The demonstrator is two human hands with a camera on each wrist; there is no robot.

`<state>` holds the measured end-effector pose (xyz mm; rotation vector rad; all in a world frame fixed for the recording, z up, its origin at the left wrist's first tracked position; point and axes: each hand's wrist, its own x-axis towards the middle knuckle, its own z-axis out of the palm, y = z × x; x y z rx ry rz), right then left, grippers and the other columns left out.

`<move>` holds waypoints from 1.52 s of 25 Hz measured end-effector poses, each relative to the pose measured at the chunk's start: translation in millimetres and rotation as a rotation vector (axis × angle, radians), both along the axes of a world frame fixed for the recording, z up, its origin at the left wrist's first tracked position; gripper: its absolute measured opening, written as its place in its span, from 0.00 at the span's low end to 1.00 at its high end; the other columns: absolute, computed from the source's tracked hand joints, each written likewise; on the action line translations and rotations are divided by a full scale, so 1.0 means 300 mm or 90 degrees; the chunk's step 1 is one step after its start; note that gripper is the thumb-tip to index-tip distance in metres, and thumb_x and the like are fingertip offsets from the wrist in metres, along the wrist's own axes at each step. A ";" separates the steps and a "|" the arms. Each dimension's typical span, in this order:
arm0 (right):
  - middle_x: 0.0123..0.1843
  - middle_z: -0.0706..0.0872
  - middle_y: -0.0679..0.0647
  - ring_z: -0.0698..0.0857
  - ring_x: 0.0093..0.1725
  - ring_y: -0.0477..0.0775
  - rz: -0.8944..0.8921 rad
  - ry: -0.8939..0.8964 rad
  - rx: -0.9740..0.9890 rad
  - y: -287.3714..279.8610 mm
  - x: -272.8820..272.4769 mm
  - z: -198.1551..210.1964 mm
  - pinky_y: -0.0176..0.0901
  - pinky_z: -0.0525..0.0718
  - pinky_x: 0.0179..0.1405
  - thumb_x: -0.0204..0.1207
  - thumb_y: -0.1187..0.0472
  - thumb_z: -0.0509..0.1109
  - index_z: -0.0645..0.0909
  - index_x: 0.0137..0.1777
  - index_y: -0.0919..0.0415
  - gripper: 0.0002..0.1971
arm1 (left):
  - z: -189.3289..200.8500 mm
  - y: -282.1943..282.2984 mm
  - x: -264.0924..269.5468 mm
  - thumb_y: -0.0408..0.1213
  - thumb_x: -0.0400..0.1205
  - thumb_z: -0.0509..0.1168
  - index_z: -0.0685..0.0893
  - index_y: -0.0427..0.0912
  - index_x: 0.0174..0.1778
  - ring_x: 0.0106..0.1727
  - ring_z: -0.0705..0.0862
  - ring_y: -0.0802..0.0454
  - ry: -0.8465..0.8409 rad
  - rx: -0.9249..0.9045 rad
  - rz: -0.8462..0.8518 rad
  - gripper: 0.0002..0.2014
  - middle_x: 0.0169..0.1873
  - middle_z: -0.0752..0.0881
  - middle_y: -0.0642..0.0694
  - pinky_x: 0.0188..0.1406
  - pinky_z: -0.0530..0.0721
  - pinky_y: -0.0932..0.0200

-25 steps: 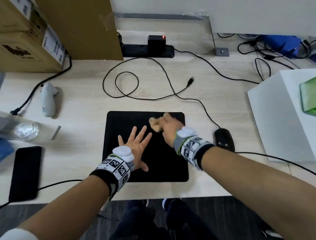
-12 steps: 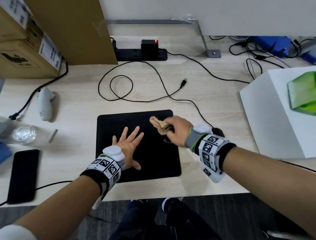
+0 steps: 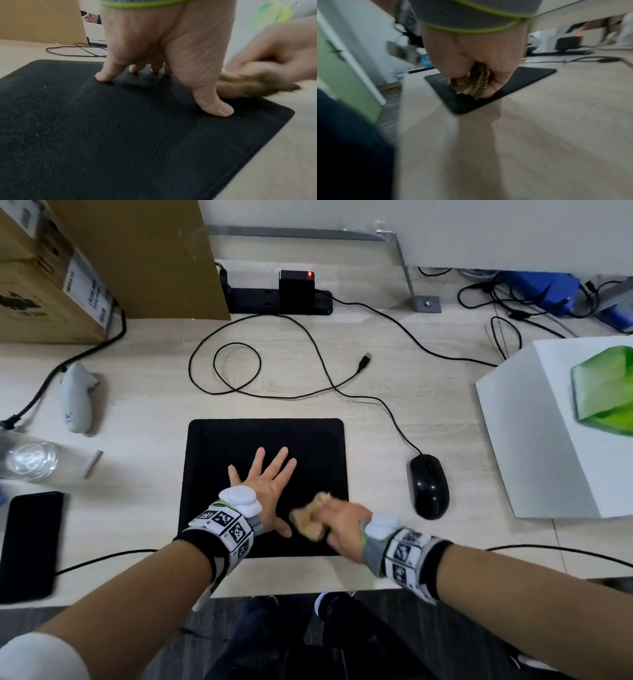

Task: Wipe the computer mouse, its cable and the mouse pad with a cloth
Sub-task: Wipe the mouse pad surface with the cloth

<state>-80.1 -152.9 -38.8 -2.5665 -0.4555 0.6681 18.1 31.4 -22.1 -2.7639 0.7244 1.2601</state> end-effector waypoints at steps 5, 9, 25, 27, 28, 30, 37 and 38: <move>0.52 0.87 0.51 0.86 0.50 0.56 0.001 -0.022 0.035 -0.075 0.115 0.084 0.42 0.85 0.48 0.68 0.58 0.71 0.82 0.59 0.43 0.19 | 0.004 0.001 -0.002 0.62 0.62 0.77 0.33 0.58 0.81 0.80 0.26 0.43 0.009 -0.001 -0.004 0.66 0.79 0.26 0.59 0.73 0.41 0.18; 0.58 0.81 0.58 0.82 0.56 0.62 -0.249 -0.108 -0.054 -0.127 0.427 0.098 0.43 0.77 0.52 0.71 0.62 0.66 0.76 0.69 0.48 0.25 | 0.000 0.003 0.002 0.63 0.61 0.77 0.31 0.59 0.80 0.80 0.25 0.42 0.008 0.004 -0.005 0.67 0.79 0.25 0.60 0.72 0.40 0.18; 0.63 0.77 0.60 0.81 0.59 0.66 -0.311 -0.052 -0.104 -0.156 0.460 0.070 0.46 0.78 0.56 0.72 0.62 0.64 0.73 0.71 0.50 0.25 | -0.006 -0.006 -0.020 0.63 0.61 0.77 0.30 0.57 0.80 0.79 0.24 0.42 -0.022 -0.002 -0.007 0.68 0.79 0.25 0.58 0.72 0.44 0.17; 0.73 0.73 0.61 0.77 0.68 0.65 -0.269 -0.012 -0.103 -0.101 0.419 0.036 0.46 0.74 0.65 0.73 0.65 0.64 0.69 0.76 0.53 0.29 | -0.014 -0.006 -0.018 0.63 0.60 0.78 0.30 0.58 0.80 0.79 0.24 0.43 -0.030 -0.009 -0.003 0.68 0.79 0.25 0.58 0.72 0.43 0.16; 0.75 0.73 0.62 0.75 0.70 0.65 -0.229 -0.018 -0.078 -0.070 0.356 0.013 0.46 0.73 0.68 0.72 0.67 0.64 0.70 0.75 0.57 0.29 | -0.019 -0.004 -0.017 0.62 0.60 0.78 0.31 0.58 0.80 0.79 0.24 0.43 -0.031 -0.015 0.003 0.68 0.79 0.25 0.59 0.72 0.43 0.16; 0.66 0.81 0.66 0.83 0.61 0.68 -0.139 -0.064 0.008 -0.014 0.177 -0.004 0.46 0.80 0.59 0.66 0.72 0.69 0.77 0.65 0.61 0.25 | -0.026 0.004 -0.019 0.61 0.59 0.79 0.32 0.59 0.81 0.79 0.23 0.45 -0.024 -0.030 0.019 0.68 0.80 0.26 0.60 0.72 0.41 0.17; 0.55 0.86 0.53 0.87 0.51 0.60 0.030 0.017 -0.010 -0.037 0.018 0.068 0.45 0.85 0.44 0.67 0.59 0.71 0.83 0.62 0.50 0.20 | -0.017 -0.009 -0.007 0.61 0.60 0.79 0.34 0.59 0.81 0.81 0.28 0.45 -0.026 -0.025 -0.010 0.67 0.81 0.29 0.60 0.75 0.42 0.21; 0.54 0.85 0.53 0.86 0.52 0.61 -0.045 -0.008 -0.011 -0.035 0.091 0.095 0.45 0.83 0.45 0.69 0.59 0.69 0.81 0.63 0.49 0.20 | -0.011 0.002 0.002 0.60 0.61 0.79 0.34 0.58 0.81 0.82 0.30 0.44 -0.031 -0.035 -0.011 0.66 0.81 0.30 0.58 0.76 0.44 0.24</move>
